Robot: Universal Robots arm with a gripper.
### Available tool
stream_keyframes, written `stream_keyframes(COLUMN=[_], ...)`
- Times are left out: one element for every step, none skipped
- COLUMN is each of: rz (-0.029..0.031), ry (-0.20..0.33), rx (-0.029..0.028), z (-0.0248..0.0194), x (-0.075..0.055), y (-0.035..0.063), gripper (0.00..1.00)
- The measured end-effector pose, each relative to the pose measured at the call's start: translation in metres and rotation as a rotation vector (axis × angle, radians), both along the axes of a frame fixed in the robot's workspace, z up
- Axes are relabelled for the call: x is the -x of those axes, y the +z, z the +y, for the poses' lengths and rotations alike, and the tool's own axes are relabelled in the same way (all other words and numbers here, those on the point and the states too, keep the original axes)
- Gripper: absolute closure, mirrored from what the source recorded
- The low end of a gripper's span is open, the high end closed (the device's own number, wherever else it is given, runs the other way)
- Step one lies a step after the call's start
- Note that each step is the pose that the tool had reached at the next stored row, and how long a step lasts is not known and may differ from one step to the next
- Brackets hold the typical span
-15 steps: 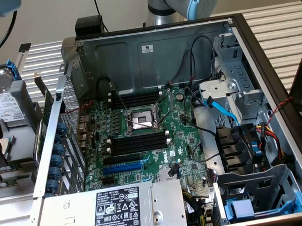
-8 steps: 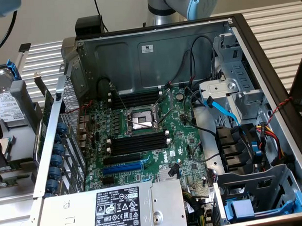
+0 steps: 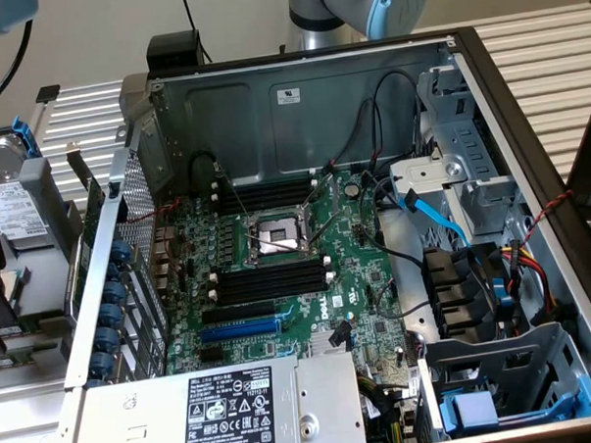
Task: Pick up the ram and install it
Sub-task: 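Pick up the ram and move it above insertion slot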
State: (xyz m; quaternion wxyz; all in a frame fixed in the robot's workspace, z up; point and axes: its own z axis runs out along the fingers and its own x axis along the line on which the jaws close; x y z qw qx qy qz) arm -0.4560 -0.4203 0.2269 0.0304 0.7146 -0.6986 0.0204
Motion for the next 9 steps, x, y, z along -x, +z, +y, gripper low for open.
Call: stream_keyframes(rz=[0.0000, 0.0000, 0.0000, 0.0000, -0.0001, -0.0002, -0.0005, -0.0011, -0.0012], ry=[0.000, 0.000, 0.000, 0.000, 0.000, 0.000, 0.000, 0.000, 0.000], rx=[-0.0003, -0.0004, -0.0006, -0.0007, -0.0010, -0.0016, -0.0029, -0.0053, -0.0077], z=[-0.0006, -0.0013, -0.0020, -0.0028, -0.0034, -0.0040, -0.0046, -0.0051, -0.0057], x=[0.0003, 0.0007, 0.0012, 0.0018, 0.0026, 0.0030, 0.0033, 0.0035, 0.0036], y=[-0.0002, -0.0005, -0.0008, -0.0012, -0.0017, -0.0023, -0.0030, -0.0038, -0.0046], gripper=[0.58, 0.58, 0.58, 0.58, 0.58, 0.58, 0.58, 0.58, 0.58])
